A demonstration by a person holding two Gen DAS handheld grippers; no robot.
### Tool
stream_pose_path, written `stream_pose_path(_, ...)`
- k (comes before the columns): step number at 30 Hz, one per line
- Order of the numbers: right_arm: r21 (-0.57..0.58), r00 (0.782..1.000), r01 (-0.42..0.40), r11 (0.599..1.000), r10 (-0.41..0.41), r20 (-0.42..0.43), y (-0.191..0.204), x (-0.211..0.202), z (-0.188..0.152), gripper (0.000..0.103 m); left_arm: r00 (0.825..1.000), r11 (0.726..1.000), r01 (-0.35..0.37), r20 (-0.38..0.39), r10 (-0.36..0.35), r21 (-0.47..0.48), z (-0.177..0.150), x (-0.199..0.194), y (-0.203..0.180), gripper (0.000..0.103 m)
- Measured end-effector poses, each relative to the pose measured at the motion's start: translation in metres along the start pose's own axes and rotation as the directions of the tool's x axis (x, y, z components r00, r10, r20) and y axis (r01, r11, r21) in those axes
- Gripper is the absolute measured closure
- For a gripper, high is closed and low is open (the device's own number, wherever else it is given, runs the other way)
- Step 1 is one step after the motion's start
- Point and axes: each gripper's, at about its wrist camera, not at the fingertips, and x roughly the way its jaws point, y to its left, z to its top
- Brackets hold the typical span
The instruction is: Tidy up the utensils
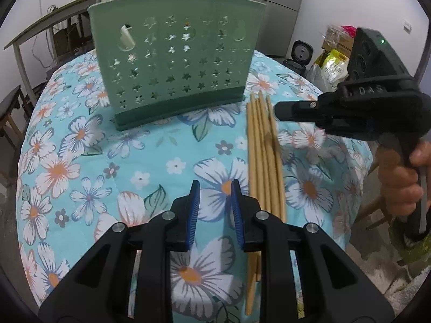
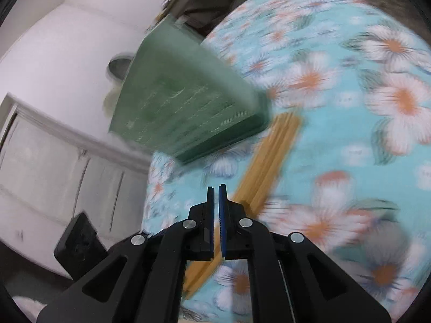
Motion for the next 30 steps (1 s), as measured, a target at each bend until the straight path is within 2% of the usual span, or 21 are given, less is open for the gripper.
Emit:
stream_pose_path(3,0.006,0.997,0.014,1.0,-0.013,-0.071,-0.008,0.027,-0.003,0.099,1.0,1.0,0.0,0.002,0.0,-0.024,-0.001,-0.001,0.006,0.082)
stream_pose_path(4,0.034,0.997,0.003,0.999,0.0,-0.081,-0.019,0.031,-0.005,0.103,1.0,1.0,-0.002,0.003,0.002,-0.028,-0.001,-0.001,0.007,0.081)
stream_pose_path(5,0.07,0.996,-0.048,0.996,0.053,-0.073,-0.029,0.028,-0.006,0.103,1.0,0.999,-0.002,0.003,0.003,-0.032,-0.001,-0.001,0.008,0.081)
stream_pose_path(6,0.087,0.995,-0.059,0.994,0.065,-0.071,-0.034,0.024,-0.007,0.103,1.0,0.999,-0.004,0.005,0.005,-0.037,-0.001,-0.002,0.011,0.08)
stream_pose_path(10,0.054,0.998,0.01,0.998,-0.007,-0.055,-0.036,0.001,-0.009,0.103,1.0,0.999,-0.003,0.01,0.003,-0.049,0.0,-0.001,0.017,0.08)
stream_pose_path(11,0.048,0.998,0.031,0.998,-0.028,-0.057,-0.034,-0.002,-0.008,0.099,1.0,0.999,-0.002,0.009,0.002,-0.053,0.0,-0.001,0.018,0.079)
stream_pose_path(13,0.026,0.999,0.025,0.999,-0.024,-0.048,-0.027,-0.005,-0.005,0.097,1.0,0.998,-0.004,0.013,0.004,-0.057,0.001,0.0,0.018,0.079)
stream_pose_path(18,0.007,0.996,-0.04,0.999,0.04,-0.084,-0.013,0.023,-0.001,0.097,1.0,0.998,-0.01,0.021,0.011,-0.067,0.003,-0.003,0.021,0.078)
stream_pose_path(20,0.021,0.994,-0.03,0.999,0.032,-0.103,-0.018,0.035,-0.004,0.1,1.0,0.998,-0.008,0.021,0.009,-0.069,0.003,-0.004,0.021,0.078)
stream_pose_path(22,0.048,0.993,-0.057,0.997,0.062,-0.097,-0.024,0.034,-0.003,0.102,1.0,0.998,-0.003,0.023,0.004,-0.068,0.003,-0.005,0.02,0.078)
stream_pose_path(27,0.039,0.997,-0.057,0.998,0.059,-0.041,-0.029,-0.006,-0.003,0.095,0.998,0.997,0.056,0.029,-0.054,-0.051,0.01,-0.003,0.014,0.074)
stream_pose_path(30,0.04,1.0,-0.01,0.999,0.01,0.0,-0.037,-0.024,0.002,0.089,0.994,0.994,0.105,0.013,-0.105,-0.037,0.018,0.004,0.008,0.074)
